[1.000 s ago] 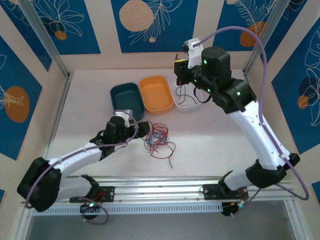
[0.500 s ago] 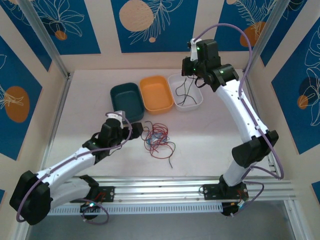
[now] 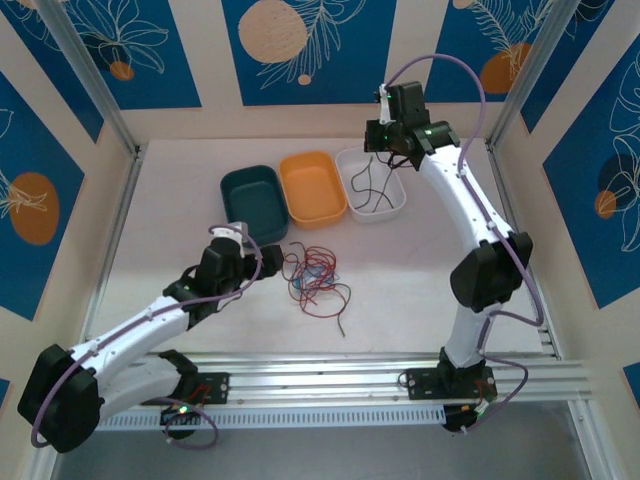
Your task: Untangle the cables
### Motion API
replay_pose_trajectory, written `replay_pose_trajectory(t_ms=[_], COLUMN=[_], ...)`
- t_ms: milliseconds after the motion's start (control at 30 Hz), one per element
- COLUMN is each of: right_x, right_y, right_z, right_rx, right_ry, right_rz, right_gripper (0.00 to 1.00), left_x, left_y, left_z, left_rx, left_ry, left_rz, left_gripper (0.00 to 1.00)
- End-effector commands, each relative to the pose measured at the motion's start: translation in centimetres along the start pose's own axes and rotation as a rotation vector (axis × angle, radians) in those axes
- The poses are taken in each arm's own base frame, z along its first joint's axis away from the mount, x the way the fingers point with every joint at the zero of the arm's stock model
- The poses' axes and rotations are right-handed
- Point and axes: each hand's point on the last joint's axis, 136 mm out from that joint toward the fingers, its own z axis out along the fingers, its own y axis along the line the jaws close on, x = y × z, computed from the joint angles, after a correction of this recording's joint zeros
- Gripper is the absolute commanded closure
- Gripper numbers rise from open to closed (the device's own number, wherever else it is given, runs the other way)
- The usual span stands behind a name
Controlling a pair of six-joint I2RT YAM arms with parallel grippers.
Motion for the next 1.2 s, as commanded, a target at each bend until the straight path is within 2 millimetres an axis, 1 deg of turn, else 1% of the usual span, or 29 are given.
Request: replay_pose_trajectory(t_ms=[0, 133, 233, 333, 467, 633, 733, 1000, 1167], right_x=[-0.4, 0.0, 0.5, 1.0, 1.8, 3.6, 4.7, 7.7, 9.1], right_y=[-0.3, -0.2, 0.4, 1.0, 1.8, 1.9, 1.9, 0.4, -0.3], right_z=[1.9, 4.7, 6.6, 8.3, 10.0, 11.6, 12.2, 14.2, 15.2], right_rx=[0.012, 0.01, -0.018, -0.04, -0.086, -0.108, -0.112, -0.097, -0.089], right_ry=[0.007, 0.037, 0.057, 0.078, 0.096, 0.145, 0.168, 0.232, 0.266], right_rz=[-0.027, -0.049, -0.063, -0.07, -0.063, -0.043, -0.04, -0.006, 0.014], right_gripper=[1.0, 1.0, 1.0, 1.0, 1.0, 1.0, 1.0, 1.0, 1.0], left_x=[0.0, -0.1, 0.0, 0.1, 0.1, 0.2, 0.3, 0.5, 0.5], left_y=[0.2, 0.2, 0.3, 0.3, 0.2, 0.3, 0.2, 0.0, -0.1], left_z=[0.2, 0.3, 0.3, 0.4, 0.4, 0.5, 0.6, 0.9, 0.8], left_rx=[-0.004, -0.002, -0.004, -0.003, -0.003, -0.001, 0.0, 0.014, 0.018], left_ry=[-0.004, -0.005, -0.003, -0.001, -0.001, 0.002, 0.007, 0.02, 0.02], left_rz=[0.019, 0.027, 0.029, 0.03, 0.032, 0.03, 0.03, 0.025, 0.025], left_gripper=[0.0, 0.0, 0.0, 0.0, 0.0, 0.0, 0.0, 0.0, 0.0])
